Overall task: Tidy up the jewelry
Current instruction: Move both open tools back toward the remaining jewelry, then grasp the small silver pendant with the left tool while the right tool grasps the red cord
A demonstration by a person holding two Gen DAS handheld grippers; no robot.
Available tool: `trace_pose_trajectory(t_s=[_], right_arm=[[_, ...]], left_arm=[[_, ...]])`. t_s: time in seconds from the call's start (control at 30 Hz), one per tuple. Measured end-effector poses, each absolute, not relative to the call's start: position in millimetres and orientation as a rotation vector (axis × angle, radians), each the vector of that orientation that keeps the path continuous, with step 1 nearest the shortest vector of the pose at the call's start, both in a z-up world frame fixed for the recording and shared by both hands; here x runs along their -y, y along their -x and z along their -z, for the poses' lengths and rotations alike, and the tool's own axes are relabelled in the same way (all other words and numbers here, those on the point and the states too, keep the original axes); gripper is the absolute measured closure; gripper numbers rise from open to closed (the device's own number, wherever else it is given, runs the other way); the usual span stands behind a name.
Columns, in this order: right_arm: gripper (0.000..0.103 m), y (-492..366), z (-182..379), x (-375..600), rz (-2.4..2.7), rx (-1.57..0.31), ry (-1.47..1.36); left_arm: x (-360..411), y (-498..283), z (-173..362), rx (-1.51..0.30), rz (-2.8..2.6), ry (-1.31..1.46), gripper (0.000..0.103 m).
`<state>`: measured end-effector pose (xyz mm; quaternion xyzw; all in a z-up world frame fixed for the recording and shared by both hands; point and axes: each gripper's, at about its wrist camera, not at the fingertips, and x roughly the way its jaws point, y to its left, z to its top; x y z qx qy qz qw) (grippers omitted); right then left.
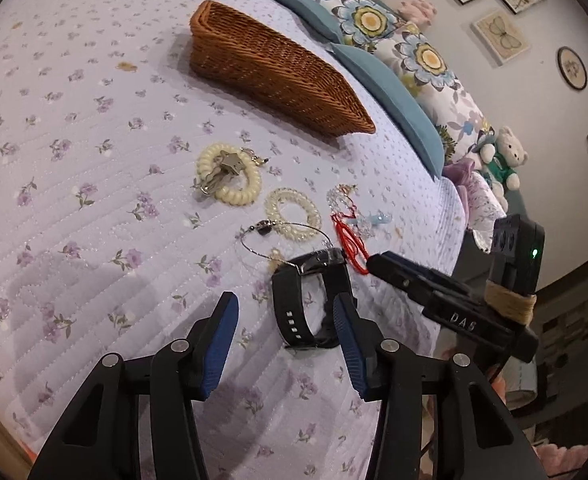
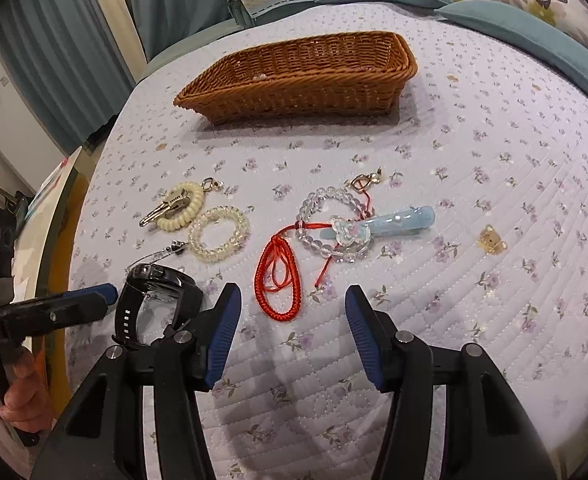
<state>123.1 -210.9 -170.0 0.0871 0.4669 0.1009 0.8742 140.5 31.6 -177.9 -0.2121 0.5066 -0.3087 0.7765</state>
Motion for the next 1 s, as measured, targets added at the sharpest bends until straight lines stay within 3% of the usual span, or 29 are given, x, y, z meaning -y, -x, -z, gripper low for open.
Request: trace_pose_trajectory(t_s=[0.2,0.3,0.37,0.4,0.77,0.83,1.0], right_arm=[[0.044,-125,173,215,-0.206,-0.975,-0.193],[0.044,-127,174,216,-0.204,-0.977,-0.200],[0.044,-128,174,216,-0.205,-0.977,-0.197],[0.044,-128,173,216,-0.206,-0.977,-0.193],[0.045,-138,176,205,-0.216,-0.994,-0.105],[0.052,-139,177,201,-0.217,-0.995,-0.080],[0.081,-138,177,192,-0.220,-0.986,-0.025]], left_arm=[[-46,-173,189,-1.122,0.687,0.641,0.054],[-30,-187,186,-1.149,0.665,0.477,0.061],[-16,-195,187,-1.178,0.664,0.354,0.079],[-10,-199,188,-1.181,0.675,0.310,0.080],[46,-216,187,-1.173,0.865,-0.017,0.081],[45,-218,188,-1.170,0.888,-0.029,0.081],[43,-218,189,-1.147,0.882,-0.058,0.092]])
